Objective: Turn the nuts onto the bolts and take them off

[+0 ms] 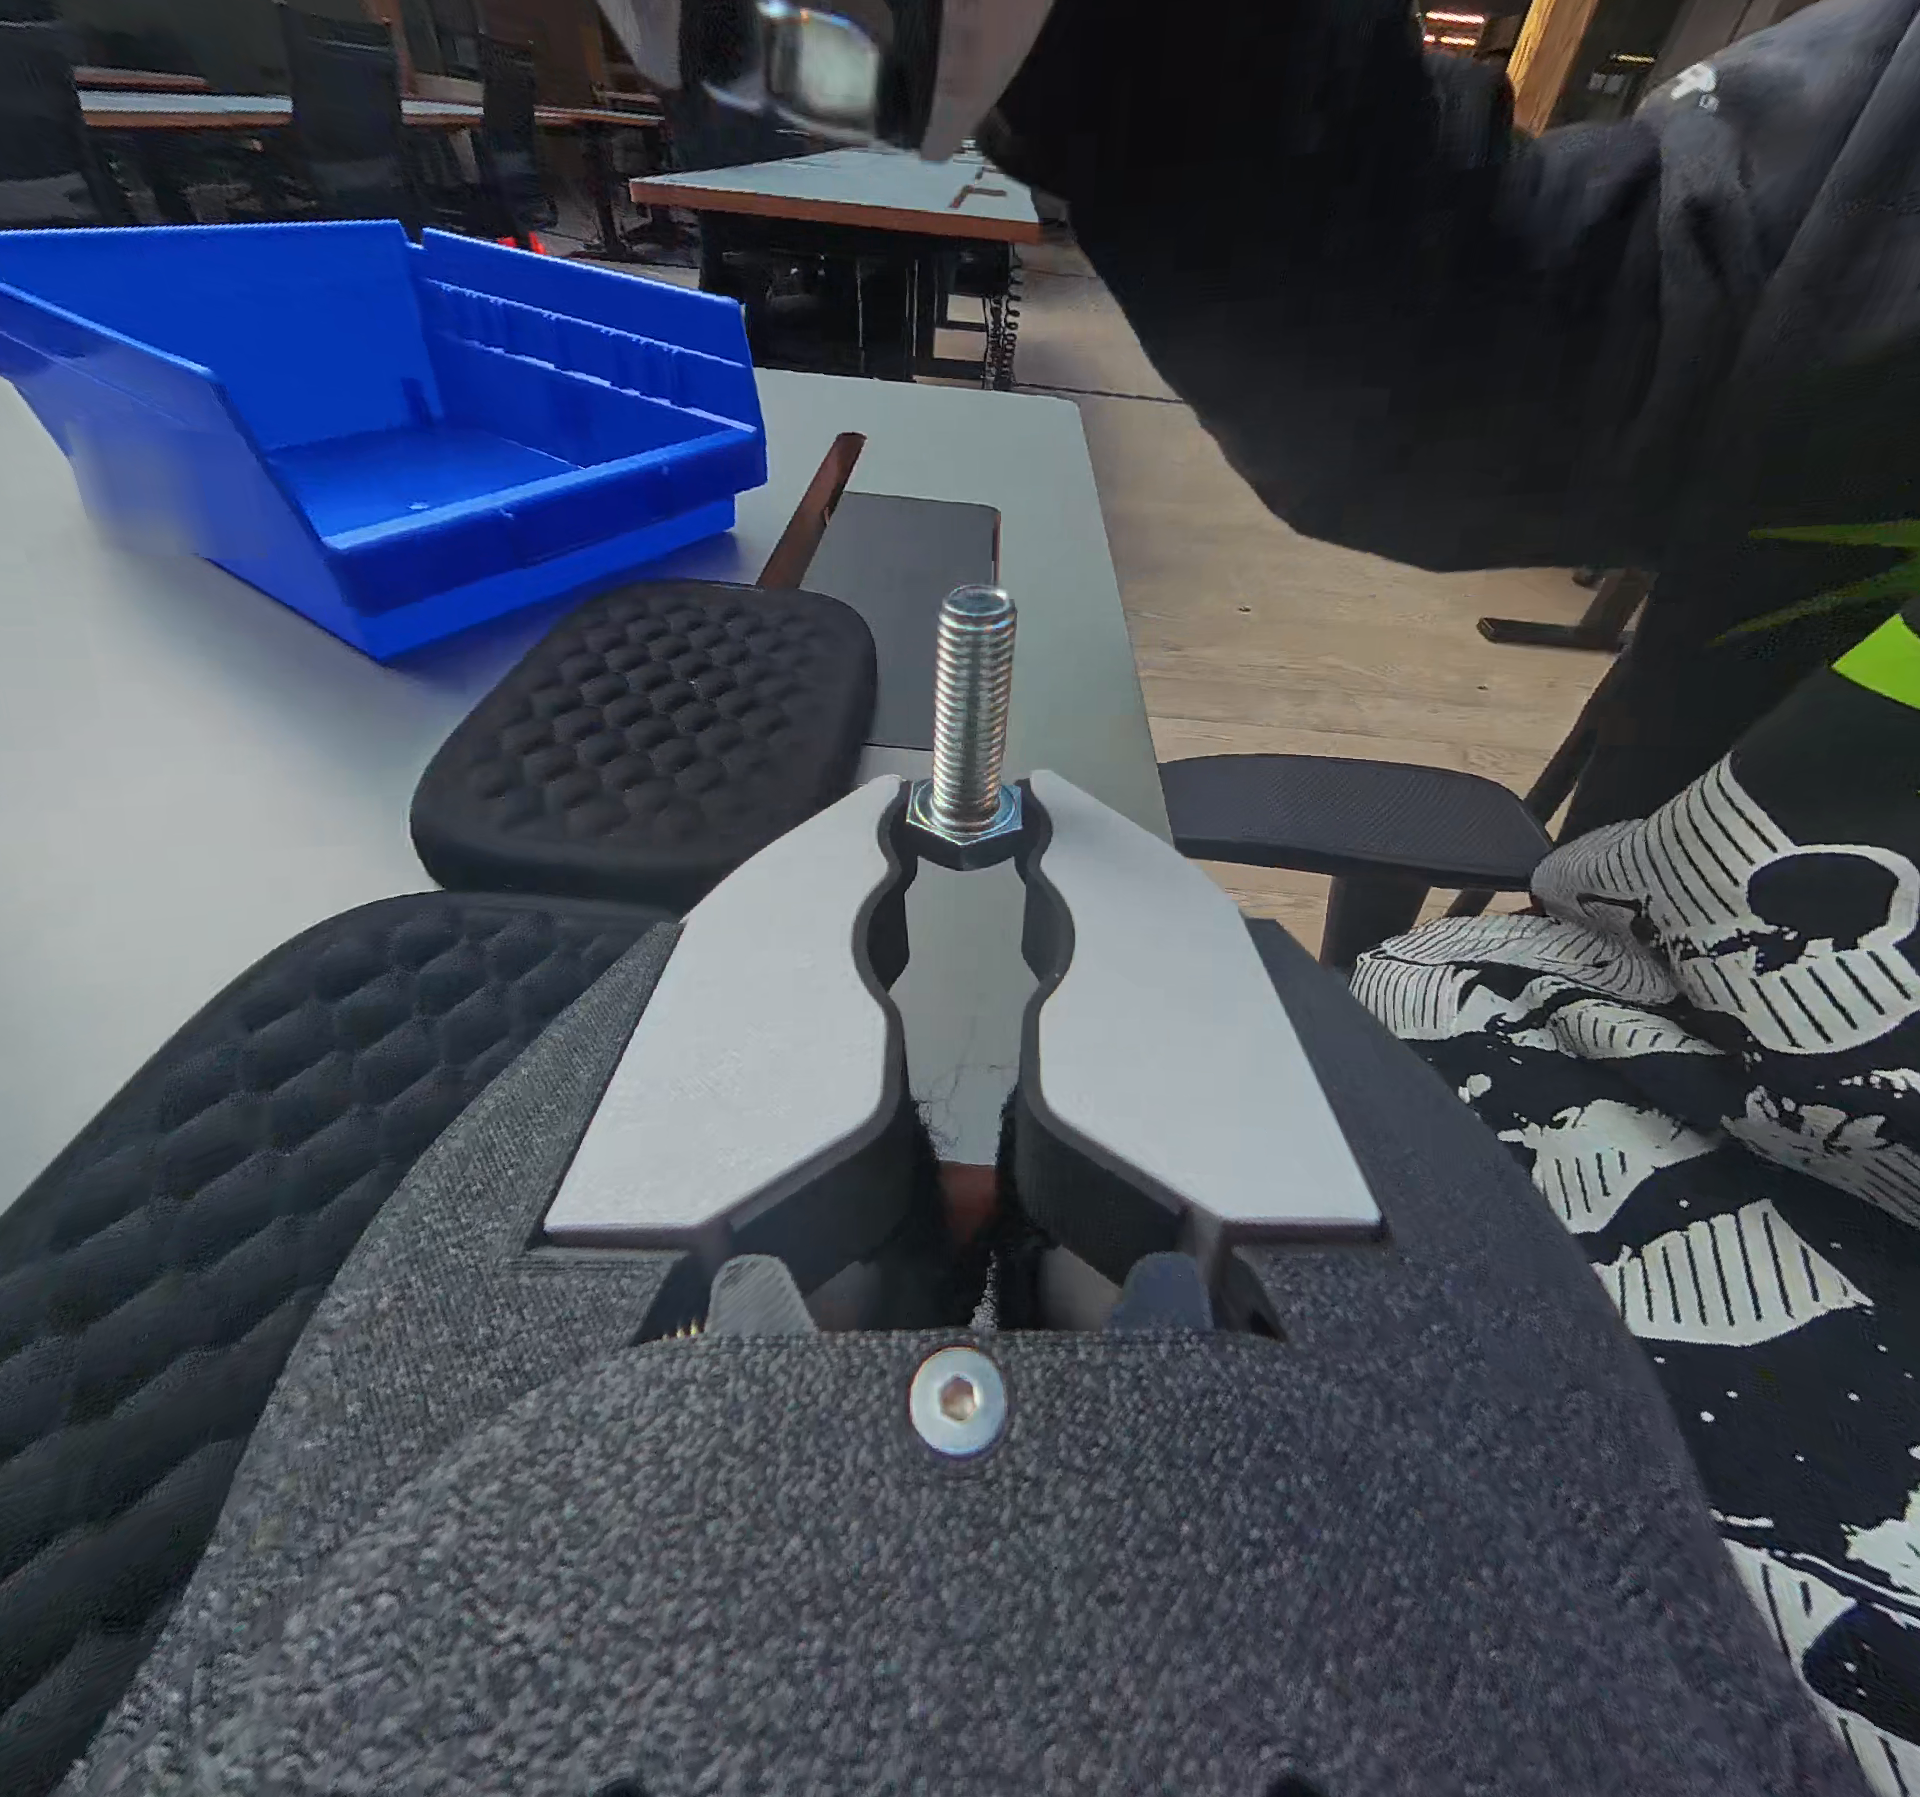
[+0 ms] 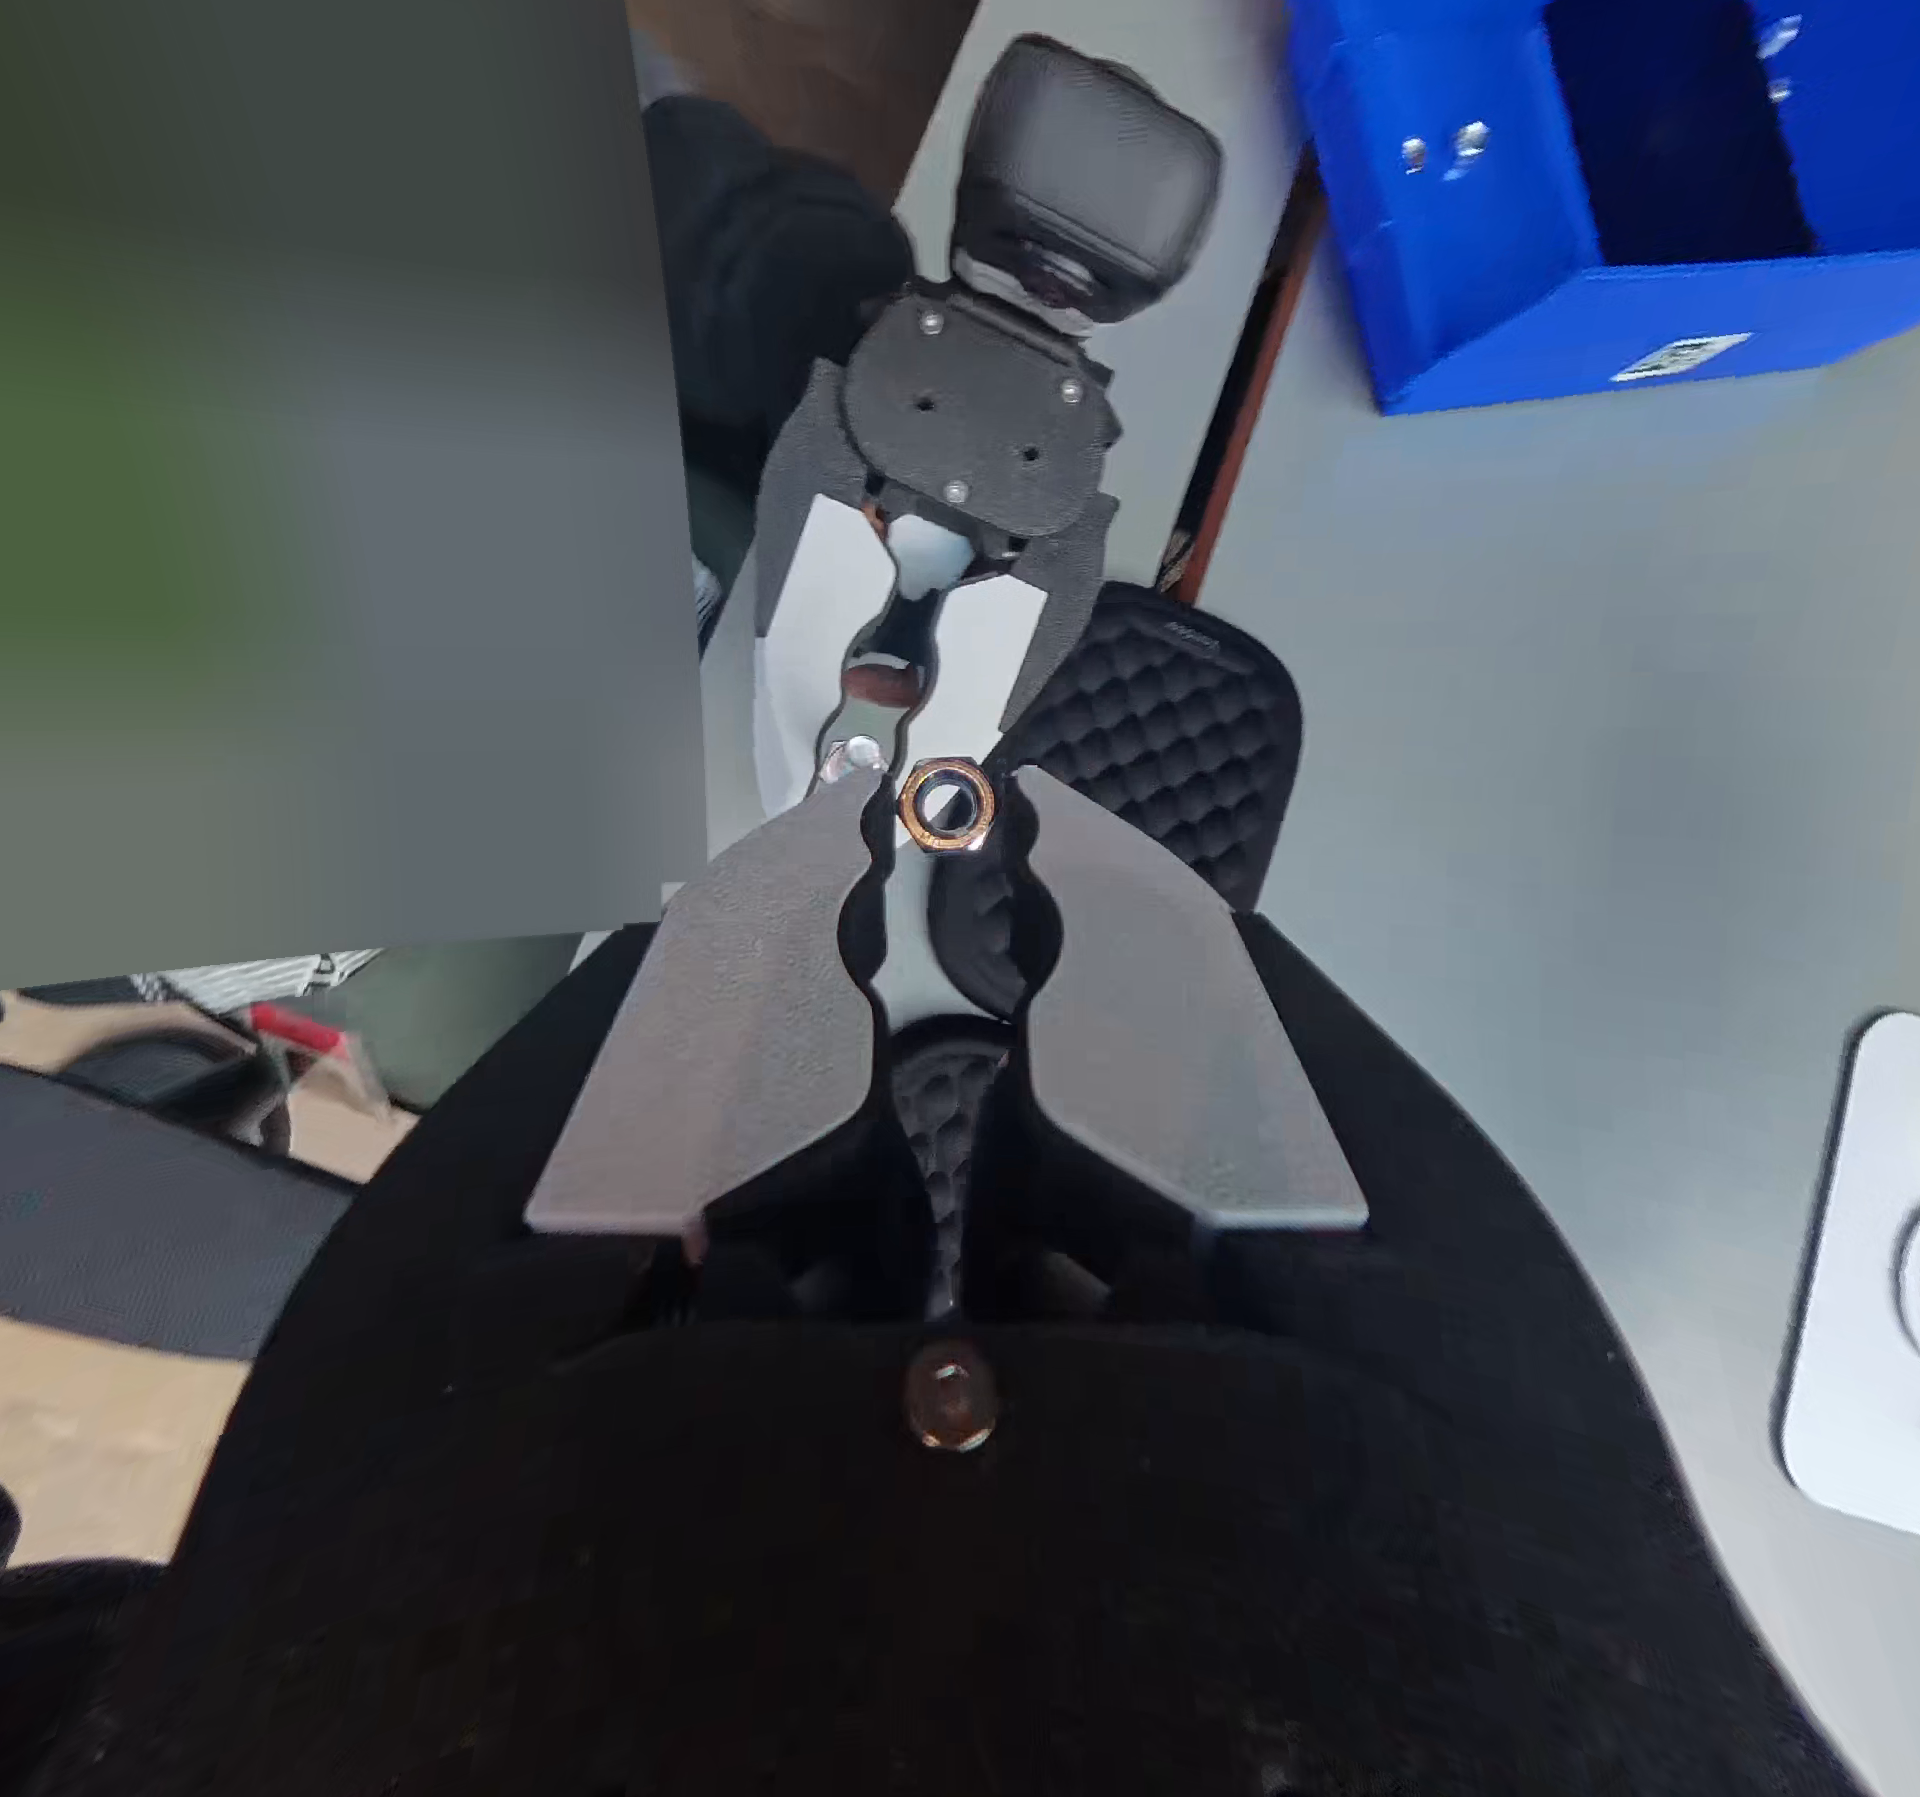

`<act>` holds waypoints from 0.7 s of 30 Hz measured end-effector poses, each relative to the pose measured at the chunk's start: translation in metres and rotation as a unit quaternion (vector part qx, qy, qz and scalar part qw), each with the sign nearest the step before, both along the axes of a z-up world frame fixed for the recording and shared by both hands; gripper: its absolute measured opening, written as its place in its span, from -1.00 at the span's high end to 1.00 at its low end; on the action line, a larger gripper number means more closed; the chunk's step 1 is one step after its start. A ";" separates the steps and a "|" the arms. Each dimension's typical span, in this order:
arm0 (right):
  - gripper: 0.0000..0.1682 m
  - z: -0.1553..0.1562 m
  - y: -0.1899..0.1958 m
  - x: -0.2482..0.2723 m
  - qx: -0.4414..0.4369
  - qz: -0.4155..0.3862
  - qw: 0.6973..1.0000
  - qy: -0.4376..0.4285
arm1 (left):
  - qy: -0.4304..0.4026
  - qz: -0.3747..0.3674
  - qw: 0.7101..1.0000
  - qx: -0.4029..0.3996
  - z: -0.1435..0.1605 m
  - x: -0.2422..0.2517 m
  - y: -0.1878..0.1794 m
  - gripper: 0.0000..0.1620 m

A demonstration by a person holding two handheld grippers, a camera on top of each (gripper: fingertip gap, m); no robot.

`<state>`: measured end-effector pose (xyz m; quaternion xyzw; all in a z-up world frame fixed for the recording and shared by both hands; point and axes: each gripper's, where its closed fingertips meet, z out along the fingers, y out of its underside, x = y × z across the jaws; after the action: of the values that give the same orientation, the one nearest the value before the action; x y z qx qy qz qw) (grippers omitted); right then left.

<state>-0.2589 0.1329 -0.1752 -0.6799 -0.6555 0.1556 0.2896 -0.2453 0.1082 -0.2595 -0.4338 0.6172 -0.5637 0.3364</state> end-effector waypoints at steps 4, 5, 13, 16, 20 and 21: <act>0.78 -0.015 -0.024 -0.008 -0.004 0.066 0.994 -0.084 | -0.018 -0.026 0.999 -0.005 -0.002 -0.003 -0.015 0.78; 0.78 -0.018 -0.029 -0.011 -0.002 0.081 0.993 -0.091 | -0.023 -0.029 0.999 -0.005 -0.001 -0.004 -0.016 0.78; 0.78 -0.038 -0.037 -0.026 0.002 0.156 0.979 -0.129 | -0.014 -0.066 0.998 0.003 -0.004 -0.009 -0.027 0.78; 0.78 -0.042 -0.039 -0.030 -0.012 0.173 0.977 -0.120 | -0.018 -0.065 0.998 -0.003 -0.003 -0.009 -0.026 0.78; 0.78 -0.045 -0.035 -0.032 -0.012 0.174 0.978 -0.114 | -0.026 -0.071 0.997 -0.006 -0.001 -0.011 -0.026 0.78; 0.78 -0.045 -0.035 -0.032 -0.016 0.175 0.978 -0.112 | -0.024 -0.073 0.997 -0.004 -0.002 -0.011 -0.027 0.78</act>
<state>-0.2908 0.0984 -0.2205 -0.5725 -0.7898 0.1372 0.1723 -0.2561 0.0809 -0.2610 -0.3751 0.6365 -0.5997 0.3075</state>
